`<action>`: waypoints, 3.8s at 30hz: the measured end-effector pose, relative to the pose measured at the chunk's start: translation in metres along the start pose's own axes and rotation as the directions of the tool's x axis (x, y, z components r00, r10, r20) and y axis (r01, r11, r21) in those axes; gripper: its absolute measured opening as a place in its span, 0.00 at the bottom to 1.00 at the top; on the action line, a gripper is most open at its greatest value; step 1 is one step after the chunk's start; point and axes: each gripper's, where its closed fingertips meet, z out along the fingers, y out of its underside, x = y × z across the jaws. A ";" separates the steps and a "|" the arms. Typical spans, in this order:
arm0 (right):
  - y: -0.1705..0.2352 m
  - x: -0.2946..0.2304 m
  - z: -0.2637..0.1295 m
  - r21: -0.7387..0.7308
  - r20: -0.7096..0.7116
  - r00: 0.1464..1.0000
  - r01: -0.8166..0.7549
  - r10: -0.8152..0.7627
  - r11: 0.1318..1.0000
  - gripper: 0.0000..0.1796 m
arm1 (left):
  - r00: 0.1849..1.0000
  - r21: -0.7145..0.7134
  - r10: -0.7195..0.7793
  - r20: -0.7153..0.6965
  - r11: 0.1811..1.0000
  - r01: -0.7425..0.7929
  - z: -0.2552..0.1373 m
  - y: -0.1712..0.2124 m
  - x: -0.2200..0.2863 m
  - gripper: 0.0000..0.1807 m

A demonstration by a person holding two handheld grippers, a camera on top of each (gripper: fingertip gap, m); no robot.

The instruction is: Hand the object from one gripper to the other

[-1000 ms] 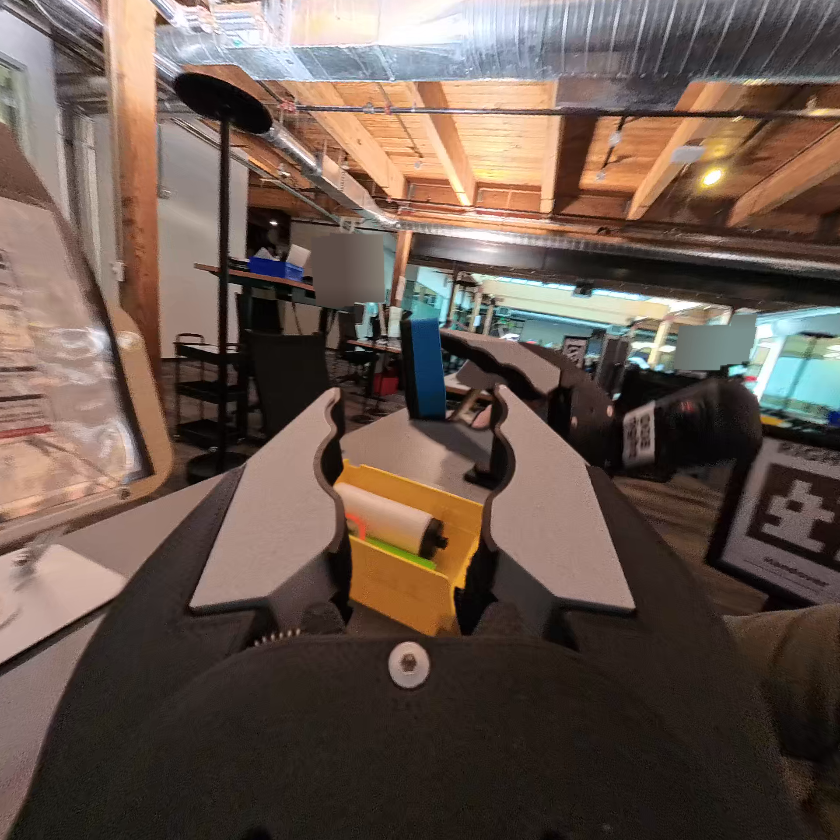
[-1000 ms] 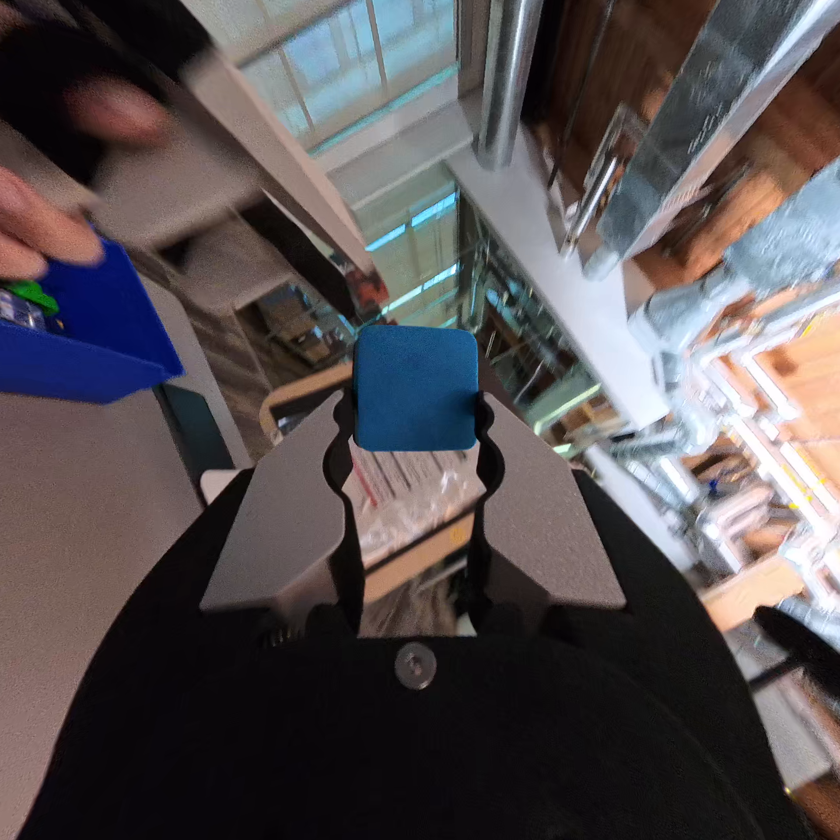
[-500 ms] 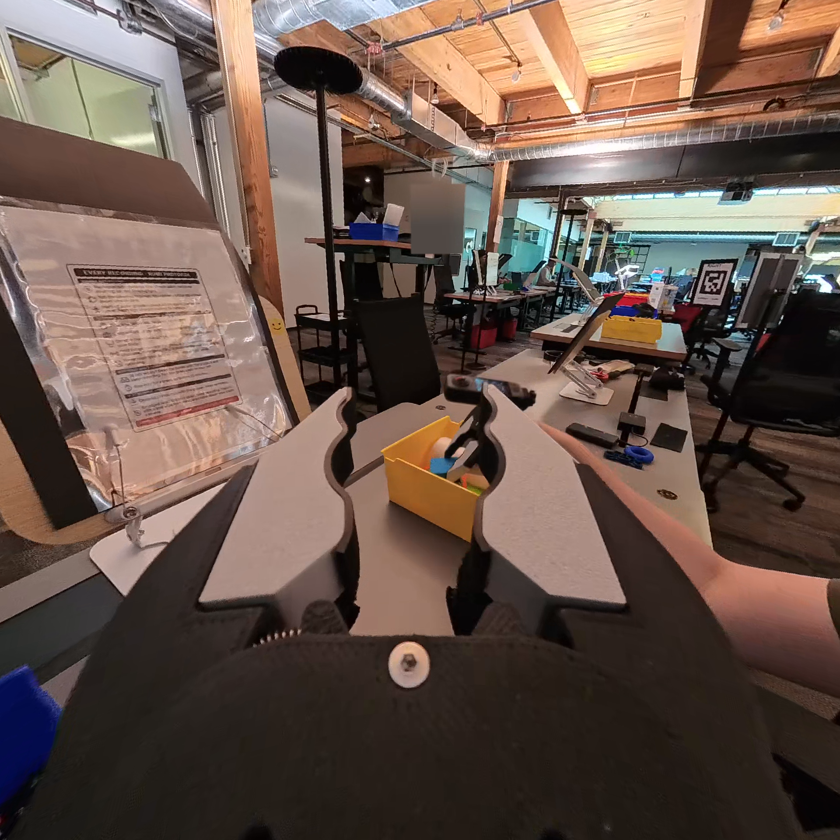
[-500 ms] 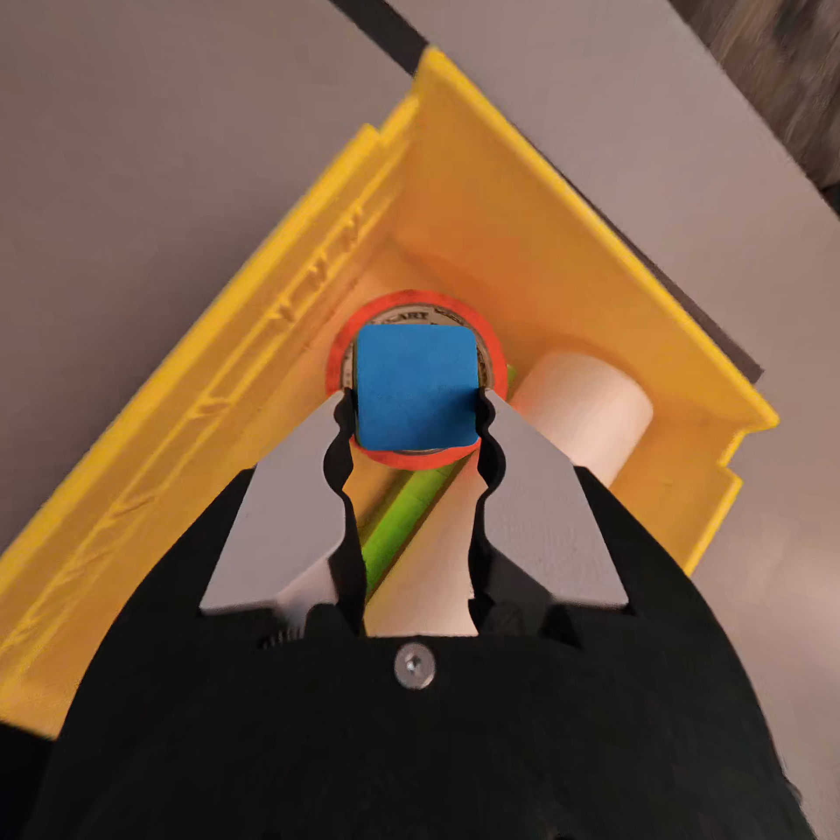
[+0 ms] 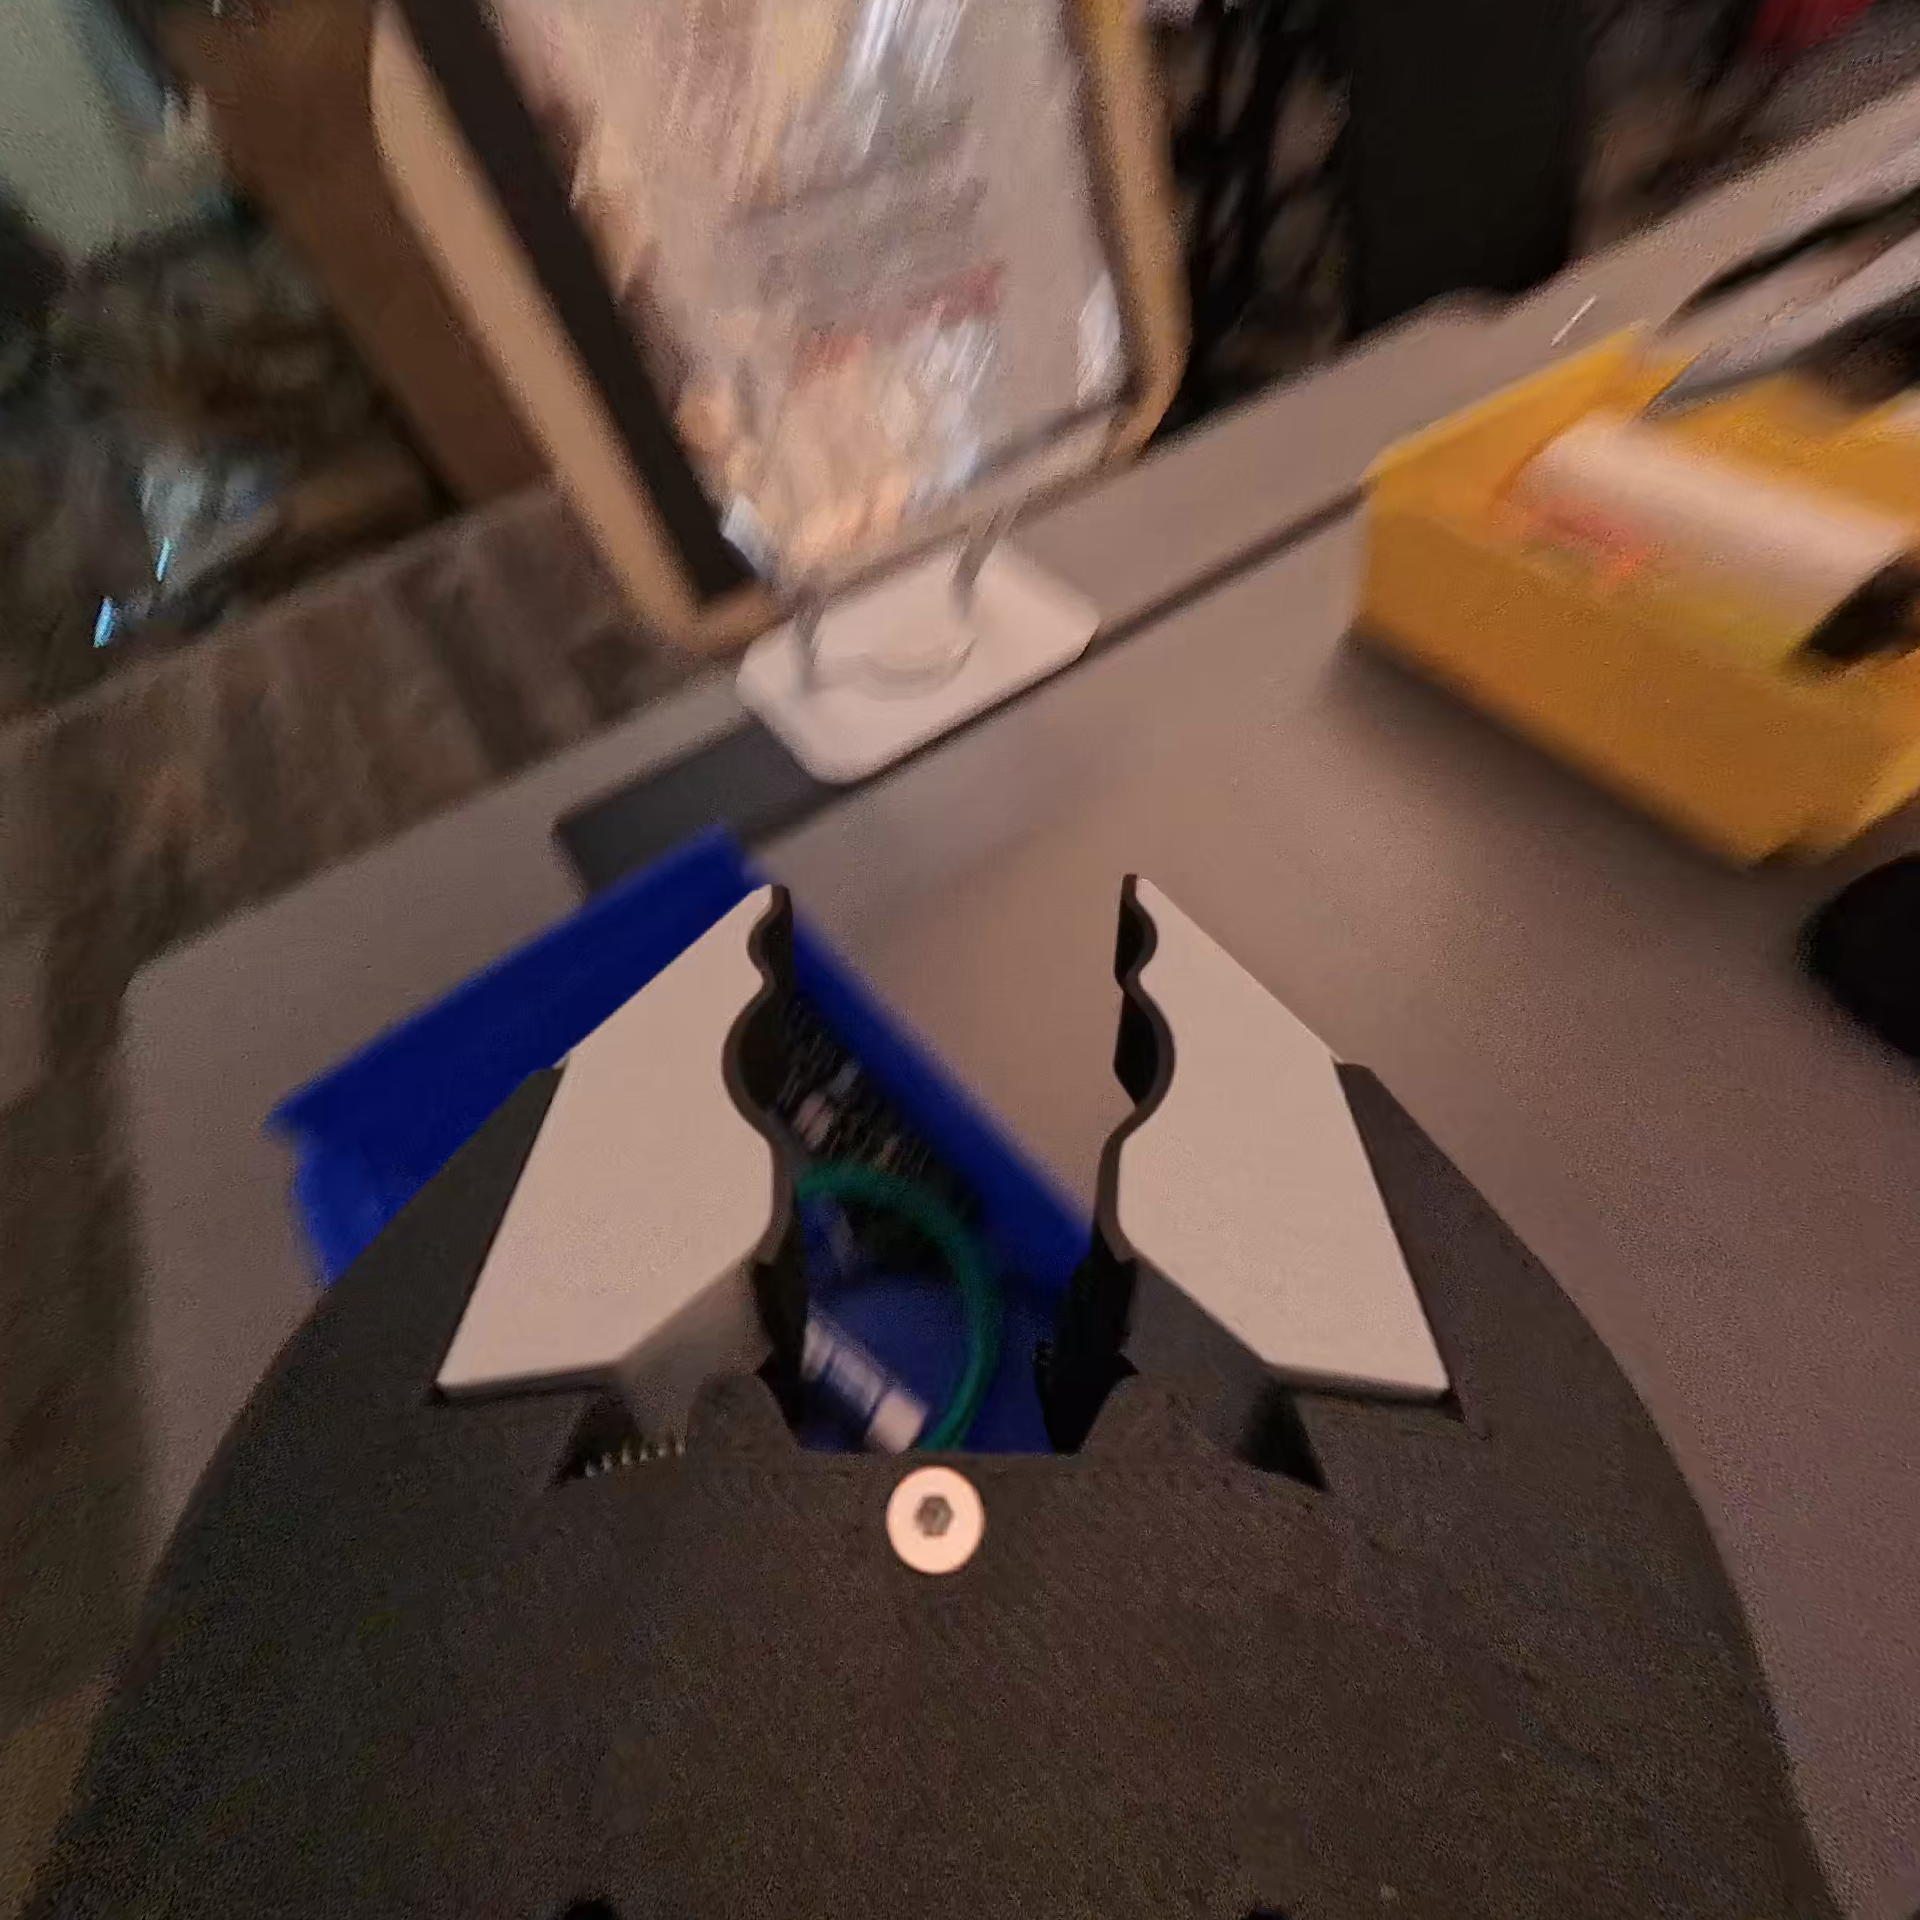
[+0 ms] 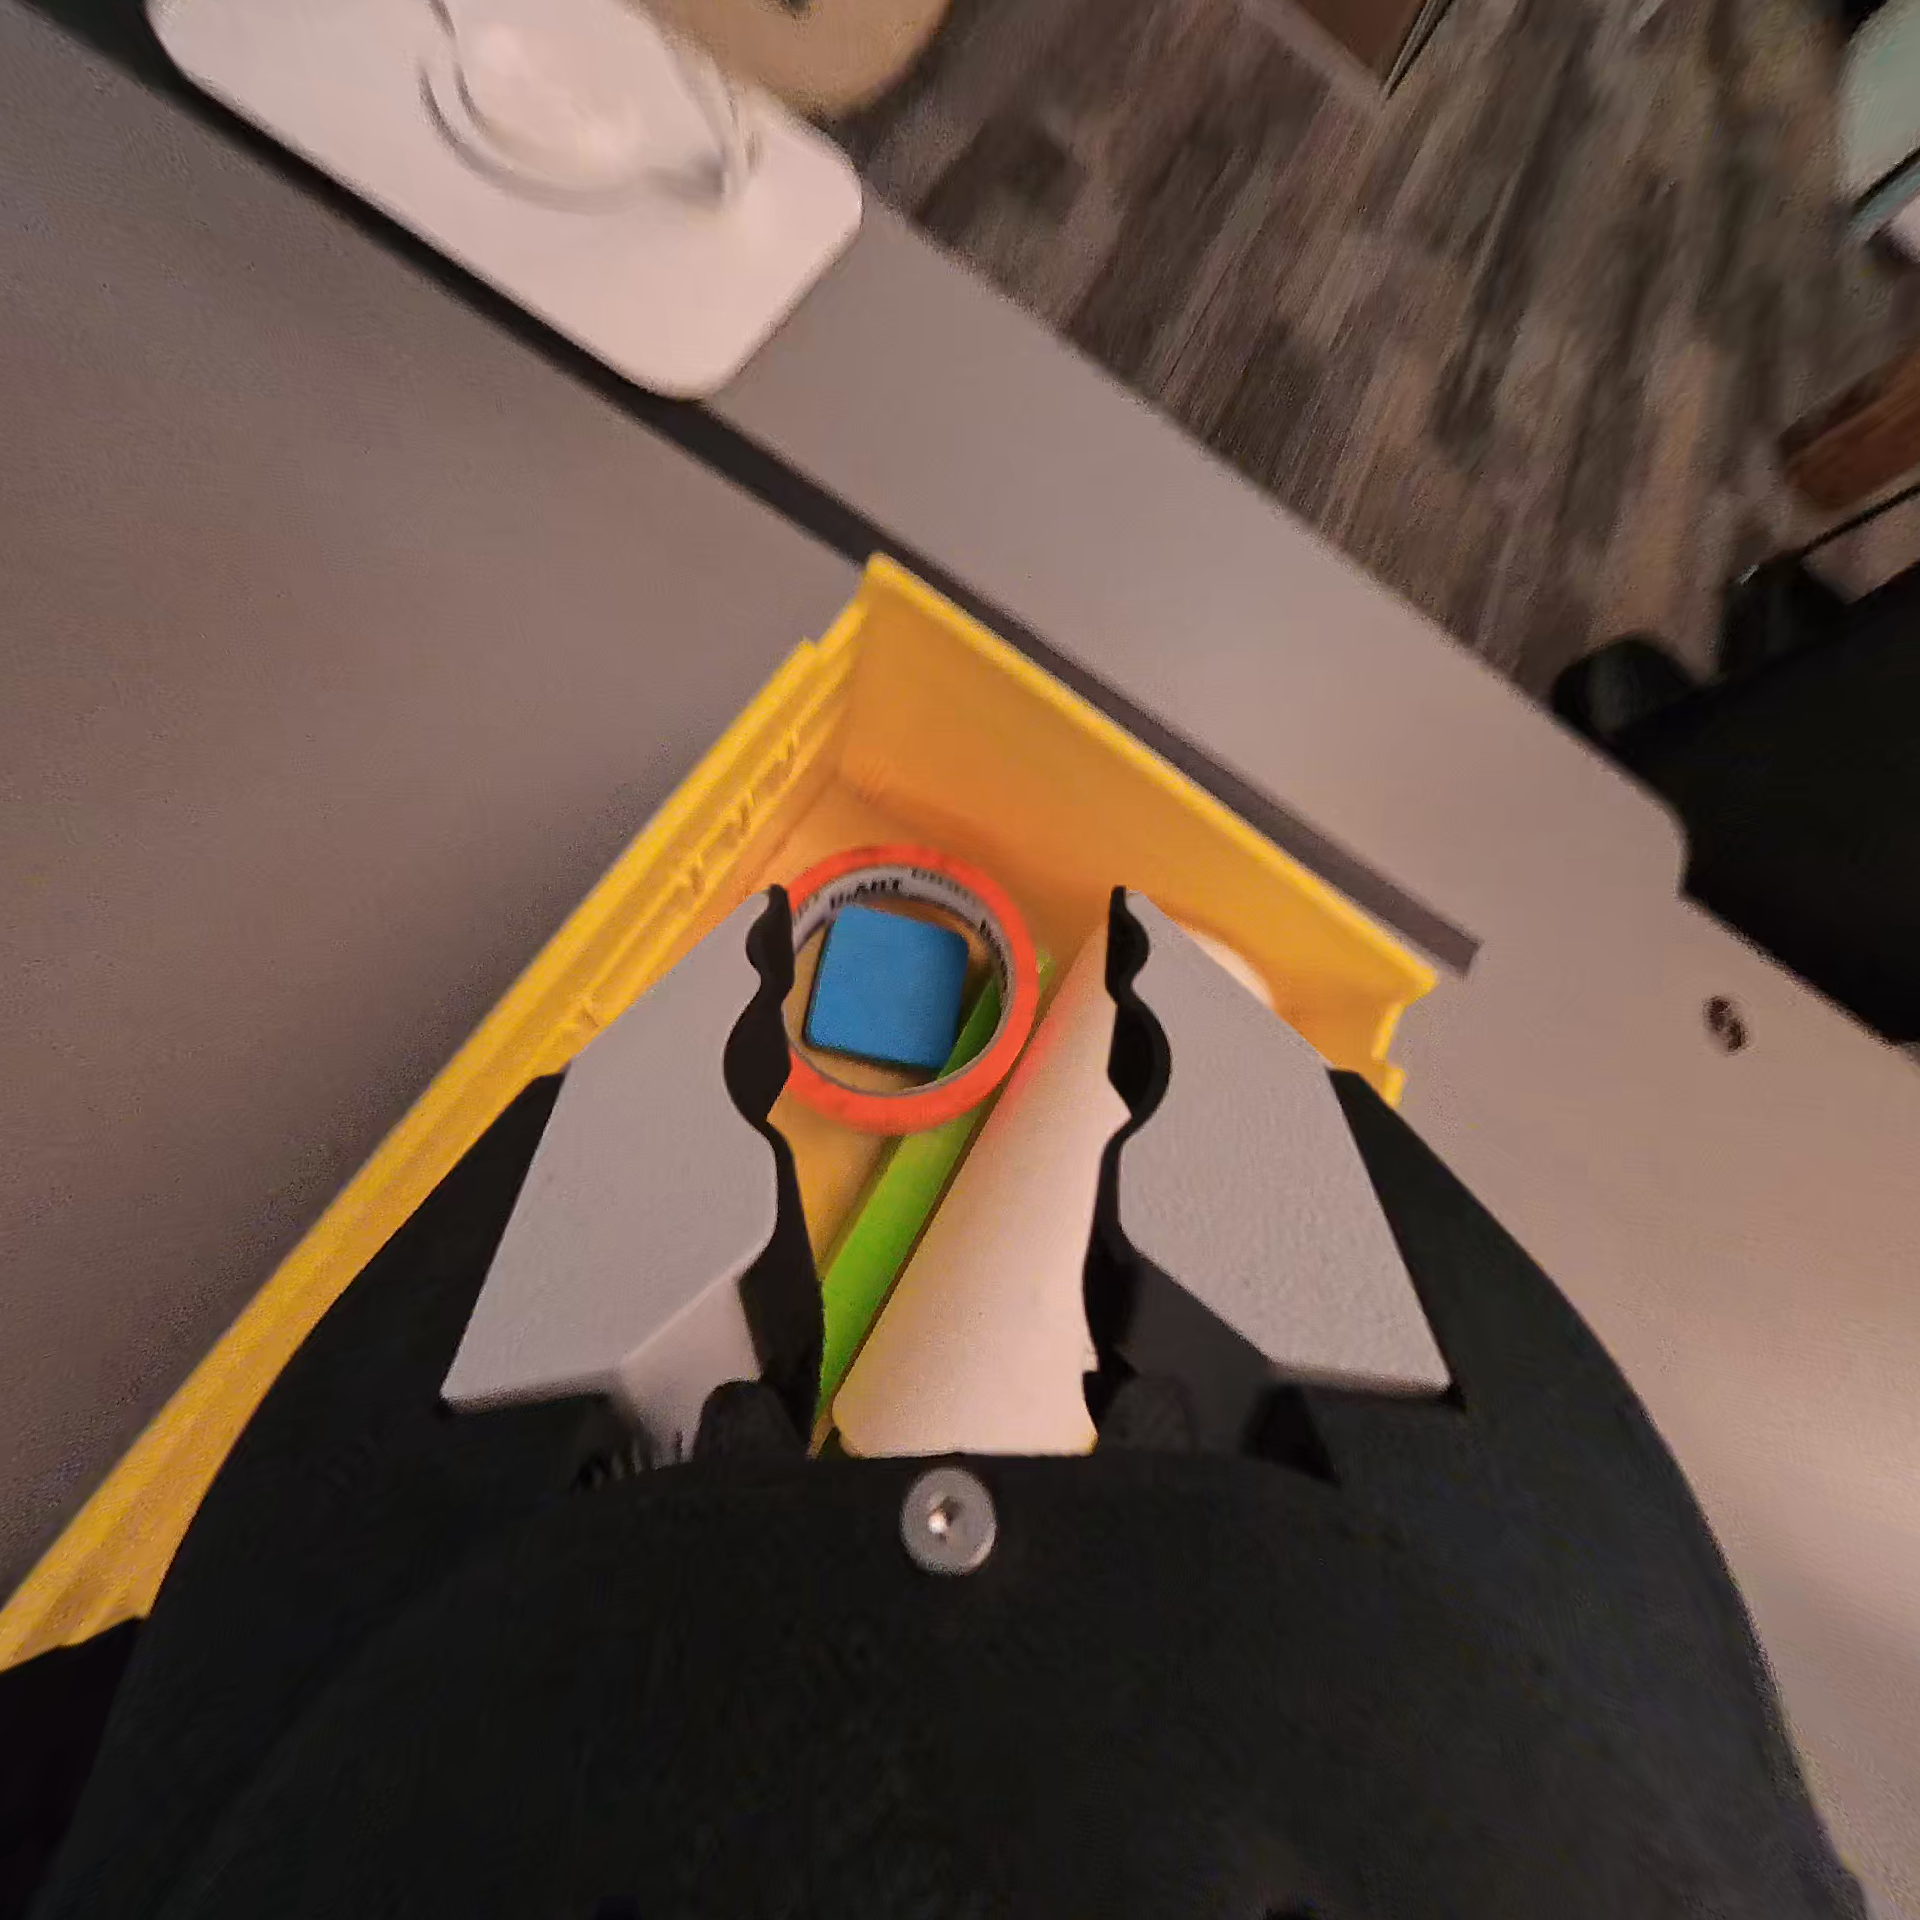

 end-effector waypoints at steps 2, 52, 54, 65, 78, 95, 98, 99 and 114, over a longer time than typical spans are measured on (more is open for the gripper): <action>-0.021 0.000 -0.024 0.100 -0.027 1.000 0.017 -0.014 0.995 0.33 | 0.996 -0.203 -0.028 0.089 0.978 0.045 0.002 0.049 -0.033 0.31; -0.191 -0.224 -0.160 0.707 0.681 0.678 -0.512 -0.277 0.487 0.43 | 0.976 0.425 -0.129 -0.177 0.884 0.194 0.002 -0.095 0.038 0.02; -0.190 -0.241 -0.156 0.708 0.687 0.658 -0.508 -0.308 0.491 0.39 | 0.975 0.417 -0.124 -0.182 0.889 0.191 0.013 -0.095 0.048 0.02; -0.183 -0.207 -0.145 0.572 0.809 0.538 -0.624 -0.238 0.532 0.08 | 0.961 0.547 -0.129 -0.243 0.800 0.246 0.008 -0.111 0.051 0.24; -0.145 -0.162 -0.024 -0.369 0.928 -0.301 -0.823 0.220 0.431 0.06 | 0.977 0.308 0.211 0.016 0.929 -0.205 0.067 -0.065 0.053 0.34; -0.177 -0.201 -0.098 -0.247 0.969 -0.200 -0.841 0.147 0.482 0.06 | 0.495 0.140 0.833 0.247 0.474 -0.869 0.137 -0.024 0.158 0.00; -0.175 -0.203 -0.101 -0.001 0.987 0.098 -0.797 0.131 0.605 0.19 | 0.636 0.209 0.749 0.186 0.603 -0.770 0.128 -0.036 0.159 0.00; -0.172 -0.200 -0.097 0.085 0.967 0.219 -0.759 0.130 0.646 0.23 | 0.702 0.251 0.696 0.152 0.659 -0.709 0.122 -0.042 0.158 0.00; -0.187 -0.142 -0.184 0.966 0.131 0.991 -0.124 -0.020 0.226 0.29 | 0.798 0.513 0.250 -0.549 0.854 0.085 -0.037 -0.085 0.106 0.00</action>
